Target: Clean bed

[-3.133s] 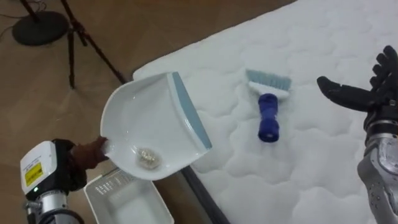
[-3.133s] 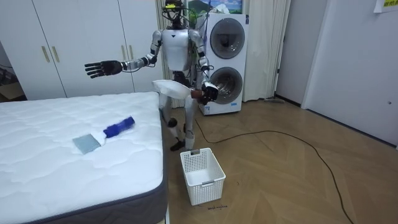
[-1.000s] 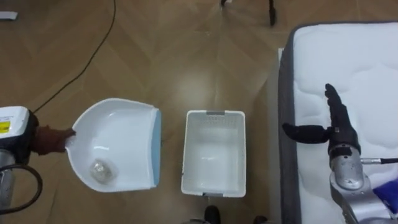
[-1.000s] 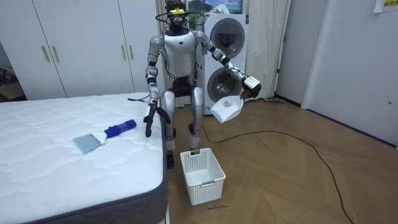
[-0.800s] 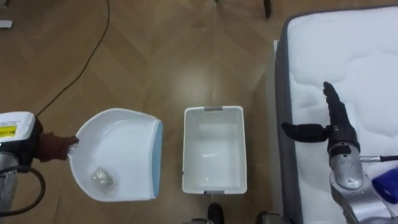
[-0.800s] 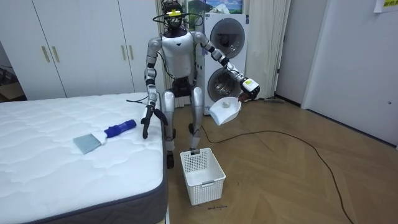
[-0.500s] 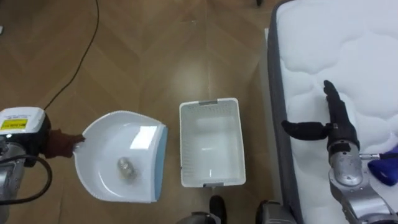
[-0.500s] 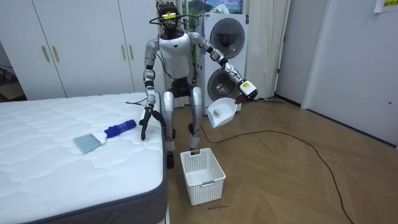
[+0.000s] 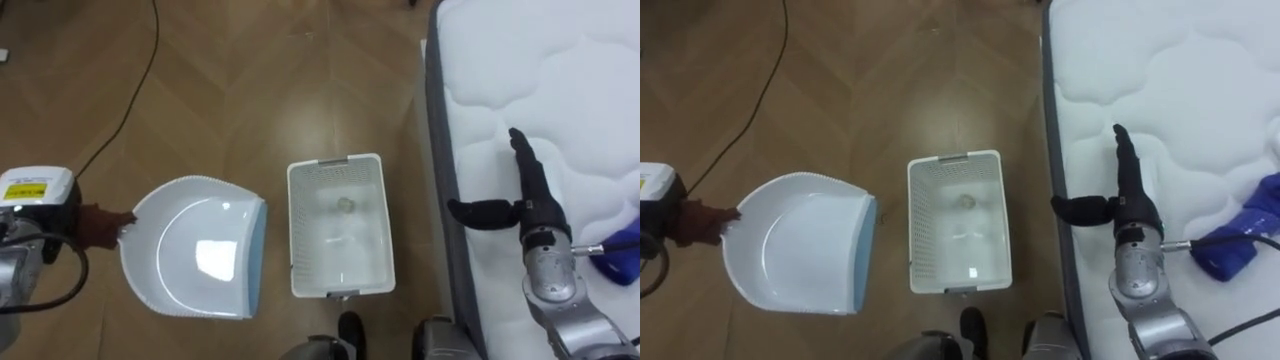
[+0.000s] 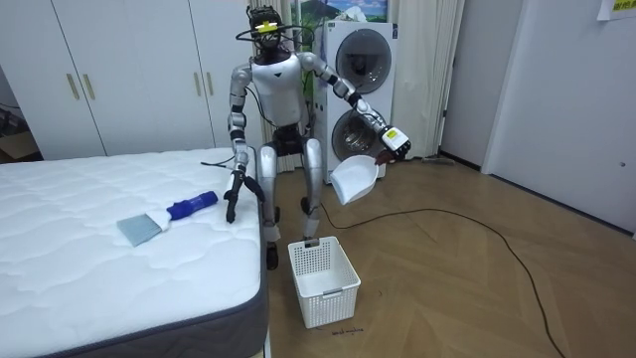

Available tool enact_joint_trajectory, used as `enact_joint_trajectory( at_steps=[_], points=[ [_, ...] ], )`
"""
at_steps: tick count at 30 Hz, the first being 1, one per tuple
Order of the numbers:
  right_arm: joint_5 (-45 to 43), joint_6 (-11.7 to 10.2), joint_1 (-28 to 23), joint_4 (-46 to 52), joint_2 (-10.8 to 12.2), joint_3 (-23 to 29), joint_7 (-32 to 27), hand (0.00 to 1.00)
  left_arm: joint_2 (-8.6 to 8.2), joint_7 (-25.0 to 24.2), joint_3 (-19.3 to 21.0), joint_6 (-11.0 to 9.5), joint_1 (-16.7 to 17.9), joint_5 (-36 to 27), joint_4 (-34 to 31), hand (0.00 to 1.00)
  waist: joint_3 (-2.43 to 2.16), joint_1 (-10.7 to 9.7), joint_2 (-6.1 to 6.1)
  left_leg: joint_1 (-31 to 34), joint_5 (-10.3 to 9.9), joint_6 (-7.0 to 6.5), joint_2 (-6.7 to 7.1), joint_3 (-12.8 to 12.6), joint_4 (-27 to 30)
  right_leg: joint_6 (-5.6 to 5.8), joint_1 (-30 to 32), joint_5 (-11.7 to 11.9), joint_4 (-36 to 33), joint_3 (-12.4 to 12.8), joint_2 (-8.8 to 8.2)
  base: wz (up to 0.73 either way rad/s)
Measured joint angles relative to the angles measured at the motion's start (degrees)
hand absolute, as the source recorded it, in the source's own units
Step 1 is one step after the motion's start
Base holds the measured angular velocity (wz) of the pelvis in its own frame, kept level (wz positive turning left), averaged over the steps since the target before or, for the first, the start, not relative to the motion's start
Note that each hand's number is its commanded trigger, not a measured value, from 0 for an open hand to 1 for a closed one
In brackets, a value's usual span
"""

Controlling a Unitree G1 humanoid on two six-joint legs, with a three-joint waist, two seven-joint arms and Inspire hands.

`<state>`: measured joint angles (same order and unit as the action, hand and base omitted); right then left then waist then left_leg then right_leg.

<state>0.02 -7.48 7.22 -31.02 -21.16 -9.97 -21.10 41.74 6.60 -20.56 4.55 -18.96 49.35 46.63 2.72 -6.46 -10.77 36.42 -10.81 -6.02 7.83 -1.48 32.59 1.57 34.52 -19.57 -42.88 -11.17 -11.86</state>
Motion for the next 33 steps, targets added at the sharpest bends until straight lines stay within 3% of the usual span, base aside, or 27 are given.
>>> enact_joint_trajectory(
  at_steps=[5, 13, 18, 24, 26, 27, 29, 31, 33],
  points=[
    [0.2, 0.0, 0.0, 0.2, -0.1, 0.0, 0.0, 0.0, 0.15, 0.0, 0.0, 0.0, -1.0, 0.0, 0.1, 1.0, -0.03, 0.0, -0.1, 0.0, 0.0, 0.0, 0.0, -0.1, 0.2, 0.0, 0.1, 0.0, -0.3, 0.1, -0.02, 0.0],
    [0.9, -0.6, -0.5, 1.1, -0.1, 0.0, 0.0, 0.0, 2.48, 0.0, 0.0, 0.0, -1.3, -0.4, 1.9, 1.0, -0.11, -0.6, -0.55, 0.0, 0.0, 0.0, 0.04, -0.8, 0.4, 0.01, 0.7, -0.1, -1.3, 1.0, -0.17, -0.02],
    [1.7, -0.7, -1.3, 2.1, -0.6, 0.0, 0.0, 0.0, 2.51, 0.1, 0.0, 0.0, -1.3, -0.4, 2.0, 1.0, -0.12, -1.0, -0.56, -0.3, 0.0, -0.01, 0.04, -0.9, 0.8, 0.05, 0.7, -0.2, -1.8, 1.8, 0.01, -0.01],
    [4.7, -1.1, -4.1, 2.5, -1.7, 0.4, 0.6, 0.0, 2.43, 1.2, 1.5, -0.4, 1.6, -1.3, 0.6, 1.0, -0.27, -1.1, 0.32, -3.0, 0.1, 0.05, -0.46, -2.1, 0.0, -0.07, -1.4, -0.6, -0.2, 4.1, 1.18, -0.15],
    [6.7, -1.1, -5.5, 2.6, -1.6, -0.2, 0.8, 0.0, 1.83, 2.0, 3.0, -0.8, 4.2, -3.3, -0.8, 1.0, -0.77, 0.5, 1.8, -5.4, 0.1, 0.26, -1.22, -3.3, -1.4, -0.2, -2.4, -0.1, 1.4, 6.1, 2.5, -0.56],
    [7.6, -1.1, -6.8, 3.1, -1.6, -0.1, 0.8, 0.0, 1.6, 2.0, 4.9, -1.4, 6.7, -5.2, -3.1, 1.0, -1.24, 1.9, 2.71, -6.9, -0.1, 0.71, -2.01, -3.4, -2.2, -0.44, -3.5, 0.8, 3.2, 7.6, 4.1, -0.85],
    [9.1, -1.1, -8.0, 3.0, -1.7, 0.0, 0.6, 0.0, 0.33, 2.4, 9.0, -2.6, 10.5, -9.7, -6.7, 1.0, -1.56, 3.4, 3.71, -9.5, -0.4, 1.21, -3.43, -3.3, -3.6, -0.83, -6.4, 2.7, 6.9, 9.0, 6.45, -0.79],
    [11.3, -1.1, -9.4, 3.2, -2.0, 0.1, 0.2, 0.0, -3.11, 4.0, 14.3, -3.5, 15.2, -16.3, -12.0, 1.0, -2.1, 5.3, 5.07, -13.4, -0.6, 1.65, -4.37, -2.8, -6.0, -0.88, -10.3, 4.7, 11.6, 12.0, 8.96, -0.73],
    [12.6, -1.1, -10.7, 4.1, -2.0, 0.5, -0.1, 0.0, -5.56, 4.2, 17.0, -4.0, 18.5, -22.2, -16.8, 1.0, -2.42, 6.0, 5.67, -16.1, -0.8, 1.96, -5.04, -2.7, -7.5, -0.89, -13.4, 6.3, 15.1, 13.1, 10.12, -0.56]
  ],
)
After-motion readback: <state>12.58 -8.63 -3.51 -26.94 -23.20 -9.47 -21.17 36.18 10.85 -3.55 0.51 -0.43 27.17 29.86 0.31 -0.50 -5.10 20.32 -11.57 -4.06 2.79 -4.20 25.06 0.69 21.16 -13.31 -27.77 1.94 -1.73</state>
